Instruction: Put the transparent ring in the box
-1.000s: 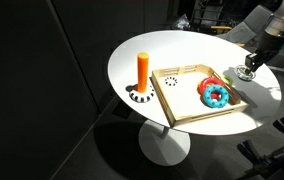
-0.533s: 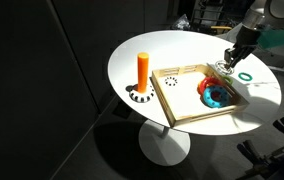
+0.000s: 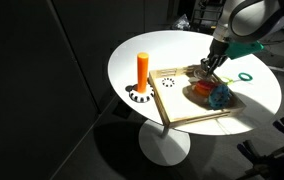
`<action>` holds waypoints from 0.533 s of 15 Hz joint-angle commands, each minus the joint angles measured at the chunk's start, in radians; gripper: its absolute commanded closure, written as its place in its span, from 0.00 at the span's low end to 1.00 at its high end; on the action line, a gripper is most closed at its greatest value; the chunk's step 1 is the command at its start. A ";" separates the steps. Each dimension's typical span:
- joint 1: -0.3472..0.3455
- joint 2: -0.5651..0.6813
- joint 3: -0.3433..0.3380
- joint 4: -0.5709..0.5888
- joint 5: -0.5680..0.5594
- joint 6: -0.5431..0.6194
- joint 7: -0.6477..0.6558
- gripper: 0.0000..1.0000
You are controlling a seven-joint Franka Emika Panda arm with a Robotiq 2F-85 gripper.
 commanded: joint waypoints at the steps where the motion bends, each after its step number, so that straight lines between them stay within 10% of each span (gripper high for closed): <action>1: 0.011 0.055 0.002 0.076 -0.001 -0.062 0.016 0.46; 8: -0.010 -0.019 -0.003 0.054 -0.001 -0.152 -0.010 0.00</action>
